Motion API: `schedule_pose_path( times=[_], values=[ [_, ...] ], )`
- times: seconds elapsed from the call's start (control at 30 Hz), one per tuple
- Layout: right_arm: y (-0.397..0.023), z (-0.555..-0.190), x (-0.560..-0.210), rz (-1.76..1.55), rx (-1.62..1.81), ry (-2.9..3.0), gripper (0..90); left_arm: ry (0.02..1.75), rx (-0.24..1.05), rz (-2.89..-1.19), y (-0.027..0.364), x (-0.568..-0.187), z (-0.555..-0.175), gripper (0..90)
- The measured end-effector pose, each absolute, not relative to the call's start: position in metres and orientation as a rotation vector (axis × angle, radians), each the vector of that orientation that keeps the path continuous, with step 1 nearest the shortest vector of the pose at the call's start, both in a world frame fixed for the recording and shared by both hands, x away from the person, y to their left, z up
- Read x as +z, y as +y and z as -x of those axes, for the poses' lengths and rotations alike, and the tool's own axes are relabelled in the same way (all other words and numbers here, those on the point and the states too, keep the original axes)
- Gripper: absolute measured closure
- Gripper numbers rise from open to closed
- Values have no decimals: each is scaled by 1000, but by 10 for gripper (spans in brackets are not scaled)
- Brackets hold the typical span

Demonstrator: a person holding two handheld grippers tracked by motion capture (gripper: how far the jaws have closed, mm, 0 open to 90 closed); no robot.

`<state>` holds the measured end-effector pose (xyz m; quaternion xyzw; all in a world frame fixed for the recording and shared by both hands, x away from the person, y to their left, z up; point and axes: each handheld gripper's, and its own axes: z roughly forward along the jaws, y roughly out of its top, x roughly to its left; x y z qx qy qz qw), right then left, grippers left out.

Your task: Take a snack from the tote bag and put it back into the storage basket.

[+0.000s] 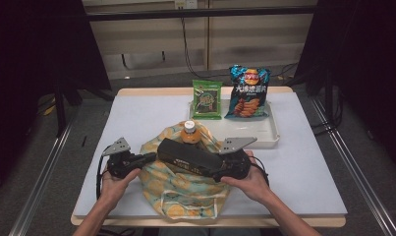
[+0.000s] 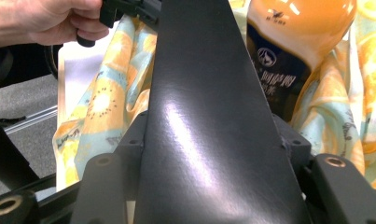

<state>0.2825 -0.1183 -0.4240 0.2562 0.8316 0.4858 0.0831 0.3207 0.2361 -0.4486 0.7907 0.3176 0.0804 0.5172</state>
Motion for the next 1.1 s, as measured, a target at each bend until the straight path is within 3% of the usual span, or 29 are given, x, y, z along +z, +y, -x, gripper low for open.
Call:
schedule_pose_path(
  times=[0.67, 1.1],
  values=[
    [-121, -289, -397, -717, 1556, 2417, 435, 706, 168, -1940, 234, -445, -290, 895],
    [-125, -294, -371, -678, 1600, 2370, 435, 700, 191, -1865, 247, -443, -283, 863]
  ],
)
